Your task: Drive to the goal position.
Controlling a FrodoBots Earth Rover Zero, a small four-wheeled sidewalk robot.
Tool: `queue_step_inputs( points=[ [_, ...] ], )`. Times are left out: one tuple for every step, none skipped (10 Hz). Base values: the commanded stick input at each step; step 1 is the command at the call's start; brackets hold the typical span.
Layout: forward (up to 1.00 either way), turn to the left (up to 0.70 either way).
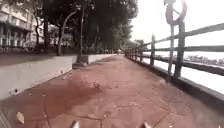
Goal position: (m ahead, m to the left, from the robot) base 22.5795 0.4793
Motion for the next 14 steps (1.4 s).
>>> queue_step_inputs(
  points=[
    [0.5,0.0],
    [0.5,0.0],
    [0.5,0.0],
    [0.5,0.0],
    [0.5,0.0],
    [0.5,0.0],
    [0.5,0.0],
    [0.5,0.0],
    [0.5,0.0],
    [0.5,0.0],
    [0.5,0.0],
    [0.5,0.0],
    [0.5,0.0],
    [0.5,0.0]
  ],
)
